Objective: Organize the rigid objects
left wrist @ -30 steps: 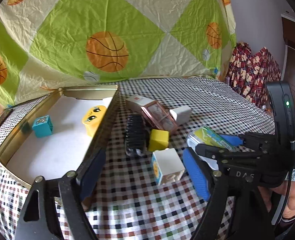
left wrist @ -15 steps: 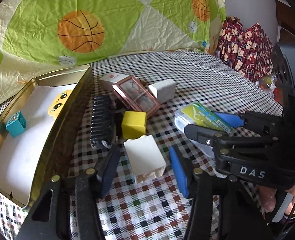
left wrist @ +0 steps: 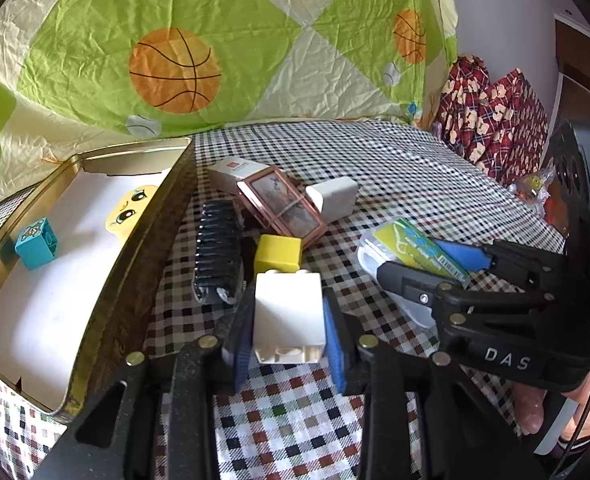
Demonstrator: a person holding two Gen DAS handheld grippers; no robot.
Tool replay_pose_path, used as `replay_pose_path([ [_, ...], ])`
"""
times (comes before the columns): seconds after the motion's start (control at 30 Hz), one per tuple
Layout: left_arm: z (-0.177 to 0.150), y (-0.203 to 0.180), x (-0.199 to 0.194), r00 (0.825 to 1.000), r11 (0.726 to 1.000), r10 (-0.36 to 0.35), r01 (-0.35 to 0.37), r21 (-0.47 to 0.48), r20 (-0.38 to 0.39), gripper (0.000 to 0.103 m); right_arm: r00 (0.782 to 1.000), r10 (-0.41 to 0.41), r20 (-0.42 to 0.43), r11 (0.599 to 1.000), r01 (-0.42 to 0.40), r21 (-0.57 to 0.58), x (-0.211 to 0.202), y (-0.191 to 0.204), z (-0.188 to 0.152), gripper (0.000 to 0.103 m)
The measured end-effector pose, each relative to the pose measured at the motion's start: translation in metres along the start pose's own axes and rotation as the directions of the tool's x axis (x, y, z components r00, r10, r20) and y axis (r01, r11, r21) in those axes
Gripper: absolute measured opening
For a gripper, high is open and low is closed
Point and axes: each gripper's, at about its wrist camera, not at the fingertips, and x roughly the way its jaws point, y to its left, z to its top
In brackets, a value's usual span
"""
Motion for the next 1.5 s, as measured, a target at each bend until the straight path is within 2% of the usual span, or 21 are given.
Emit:
replay_pose_path([
  [0.43, -0.001, 0.01, -0.014, 0.996, 0.999, 0.0, 0.005, -0.052, 0.091, 0.031, 0.998, -0.008, 0.059, 0.999, 0.01, -0.04, -0.011, 0.008, -0.003, 0.056],
  [0.7, -0.003, 0.012, -0.019, 0.993, 0.998, 0.004, 0.003, -0.061, 0.117, 0.031, 0.994, -0.007, 0.106, 0.998, 0.014, -0.069, -0.018, 0.013, -0.005, 0.056],
  [1.5, -0.009, 0.014, -0.04, 0.971, 0.997, 0.031, -0.013, -0.076, 0.237, 0.031, 0.984, -0.008, 0.177, 0.993, 0.028, -0.114, -0.03, 0.02, -0.012, 0.056],
])
